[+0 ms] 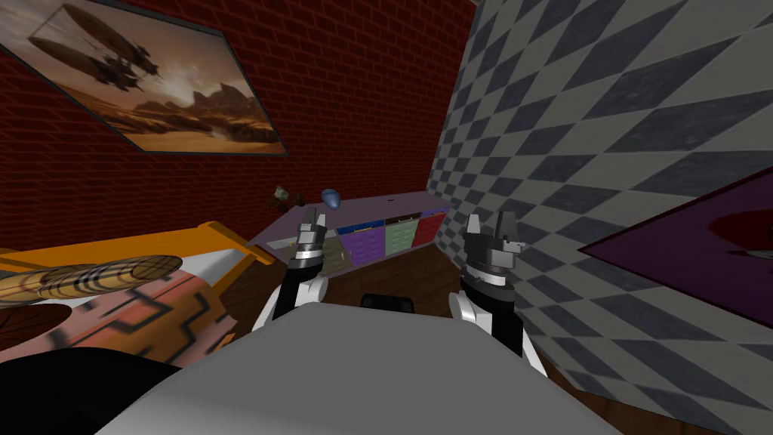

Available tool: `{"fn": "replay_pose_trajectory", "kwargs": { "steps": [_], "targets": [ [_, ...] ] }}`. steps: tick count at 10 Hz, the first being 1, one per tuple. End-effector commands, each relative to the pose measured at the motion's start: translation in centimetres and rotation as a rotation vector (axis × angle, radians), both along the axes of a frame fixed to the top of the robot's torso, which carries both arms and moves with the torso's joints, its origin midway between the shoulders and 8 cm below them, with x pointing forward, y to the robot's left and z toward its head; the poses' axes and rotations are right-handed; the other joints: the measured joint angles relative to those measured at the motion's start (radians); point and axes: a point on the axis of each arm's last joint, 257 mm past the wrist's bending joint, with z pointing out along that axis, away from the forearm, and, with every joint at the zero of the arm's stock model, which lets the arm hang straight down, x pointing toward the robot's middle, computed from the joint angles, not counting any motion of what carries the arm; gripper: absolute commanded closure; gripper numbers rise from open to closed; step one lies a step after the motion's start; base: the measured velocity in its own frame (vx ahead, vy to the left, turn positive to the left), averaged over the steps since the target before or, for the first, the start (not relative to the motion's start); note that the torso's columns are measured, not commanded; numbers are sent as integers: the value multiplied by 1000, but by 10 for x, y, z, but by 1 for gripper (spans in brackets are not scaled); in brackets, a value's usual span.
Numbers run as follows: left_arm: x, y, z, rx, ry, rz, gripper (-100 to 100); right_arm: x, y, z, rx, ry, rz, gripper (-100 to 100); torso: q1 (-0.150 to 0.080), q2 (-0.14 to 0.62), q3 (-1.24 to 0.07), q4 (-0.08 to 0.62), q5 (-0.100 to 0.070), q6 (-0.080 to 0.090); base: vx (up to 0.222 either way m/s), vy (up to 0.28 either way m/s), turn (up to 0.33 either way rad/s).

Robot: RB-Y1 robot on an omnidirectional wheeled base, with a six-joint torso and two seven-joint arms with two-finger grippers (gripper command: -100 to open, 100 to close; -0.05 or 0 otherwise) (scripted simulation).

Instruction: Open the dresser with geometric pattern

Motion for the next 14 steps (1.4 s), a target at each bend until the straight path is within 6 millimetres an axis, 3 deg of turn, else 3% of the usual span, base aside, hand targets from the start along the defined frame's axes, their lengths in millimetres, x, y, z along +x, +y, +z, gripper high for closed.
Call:
{"fn": "replay_pose_trajectory", "kwargs": {
  "steps": [1,9,10,11,14],
  "targets": [
    [0,0,0,0,0,0,0,0,0,0,0,0,0,0,0,41,-82,41,0,0,0,0,0],
    [0,0,0,0,0,0,0,0,0,0,0,0,0,0,0,618,-1234,617,0,0,0,0,0],
    [3,-3,-5,34,11,-23,-100,0,0,0,0,0,0,0,0,691,-1382,691,0,0,38,-26,11],
    [5,-4,-8,45,15,-33,-100,0,0,0,0,0,0,0,-1,724,-1452,724,0,0,71,-52,17],
    [11,-1,-27,63,32,-60,-100,0,0,0,0,0,0,0,-4,734,-1478,737,-1,0,115,-117,23]
  ]
}}
